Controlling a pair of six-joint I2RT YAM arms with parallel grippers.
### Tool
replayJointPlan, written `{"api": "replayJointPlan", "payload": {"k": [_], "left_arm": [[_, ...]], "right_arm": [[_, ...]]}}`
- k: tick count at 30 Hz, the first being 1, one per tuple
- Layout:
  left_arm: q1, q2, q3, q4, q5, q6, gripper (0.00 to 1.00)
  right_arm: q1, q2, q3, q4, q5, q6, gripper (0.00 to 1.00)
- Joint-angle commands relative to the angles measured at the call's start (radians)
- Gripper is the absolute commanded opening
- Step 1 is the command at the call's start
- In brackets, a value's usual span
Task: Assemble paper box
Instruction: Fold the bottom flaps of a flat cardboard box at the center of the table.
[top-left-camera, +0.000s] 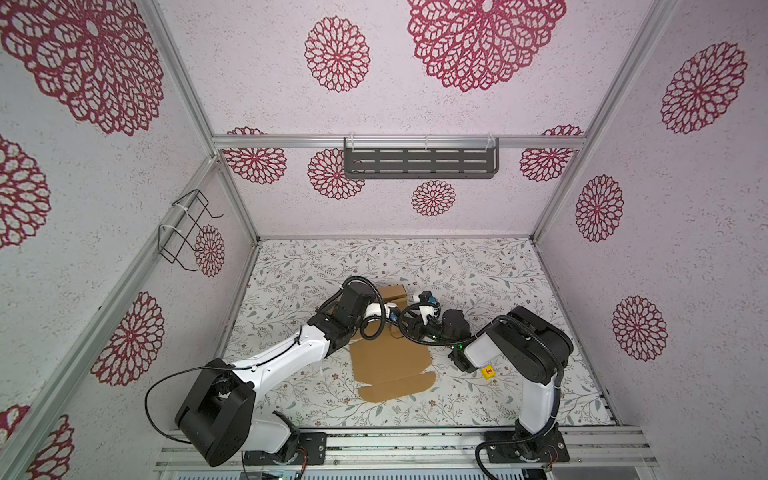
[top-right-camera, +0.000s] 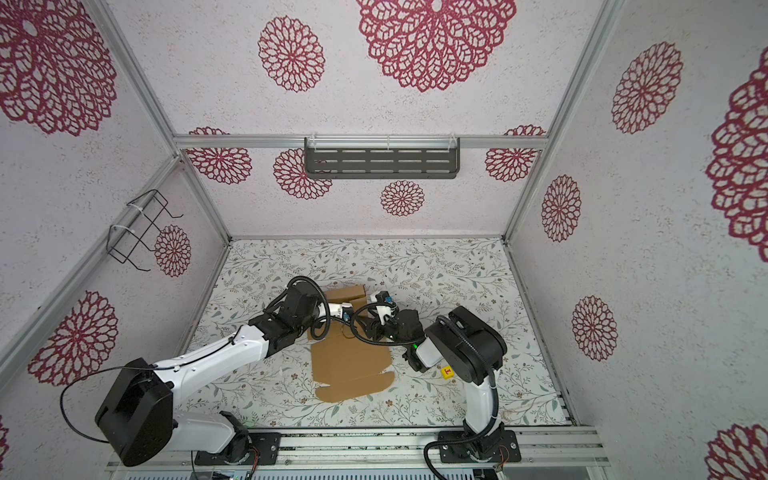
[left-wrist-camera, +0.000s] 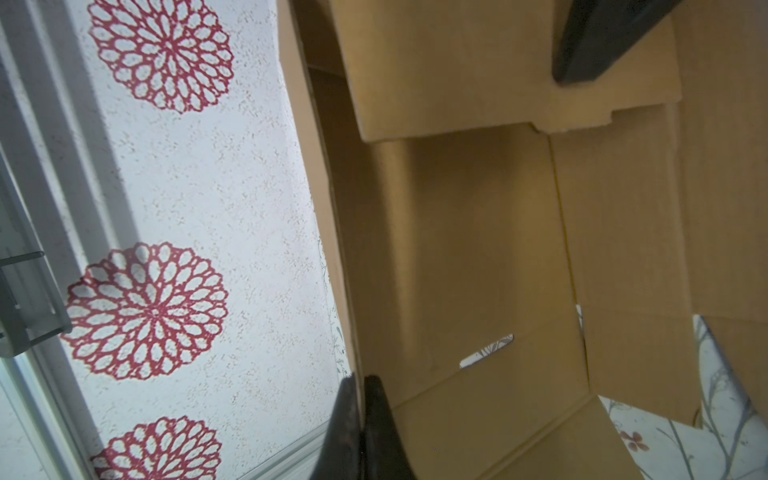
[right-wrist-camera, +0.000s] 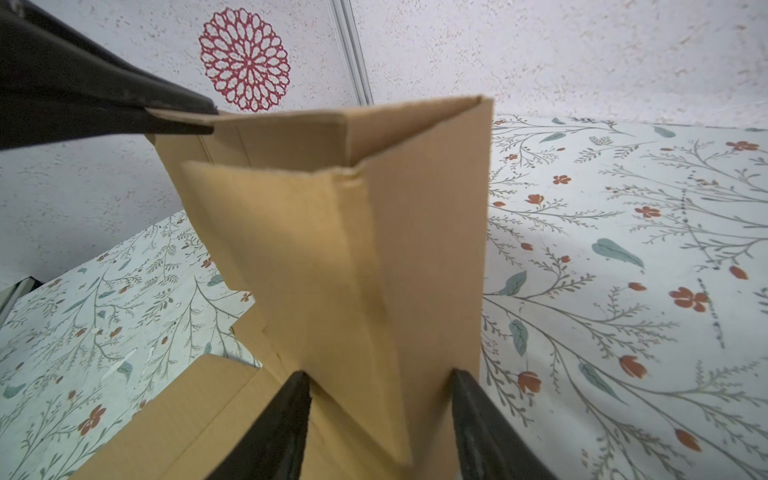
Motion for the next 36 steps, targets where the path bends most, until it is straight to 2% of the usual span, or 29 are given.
{"api": "replayJointPlan", "payload": {"k": [1, 9, 12, 14, 16, 20, 32, 35, 36], "left_arm": [[0.001, 0.001, -0.027, -0.065, 0.072, 0.026, 0.00], [0.007, 0.005, -0.017, -0.079, 0.083, 0.003, 0.00], [0.010, 0.012, -0.017, -0.071, 0.085, -0.001, 0.00], [0.011, 0.018, -0.015, -0.067, 0.086, -0.008, 0.00], [0.012, 0.023, -0.013, -0.062, 0.088, -0.013, 0.00], [0.013, 0.035, -0.012, -0.043, 0.086, -0.016, 0.00], [0.024, 0.051, 0.001, -0.035, 0.093, -0.040, 0.00], [0.027, 0.061, 0.006, -0.031, 0.086, -0.050, 0.00], [0.027, 0.063, 0.008, -0.026, 0.084, -0.053, 0.00]], "right_arm": [[0.006, 0.024, 0.024, 0.052, 0.021, 0.004, 0.53], [0.011, 0.026, 0.054, 0.052, 0.102, 0.012, 0.38], [0.025, 0.033, 0.059, 0.066, 0.133, 0.014, 0.39], [0.040, 0.046, 0.066, 0.080, 0.157, 0.015, 0.48], [0.051, 0.061, 0.074, 0.098, 0.177, 0.021, 0.53], [0.055, 0.085, 0.092, 0.134, 0.210, 0.043, 0.54], [0.055, 0.110, 0.119, 0.172, 0.364, 0.094, 0.33], [0.055, 0.118, 0.136, 0.161, 0.340, 0.092, 0.33], [0.055, 0.123, 0.142, 0.159, 0.331, 0.091, 0.36]]}}
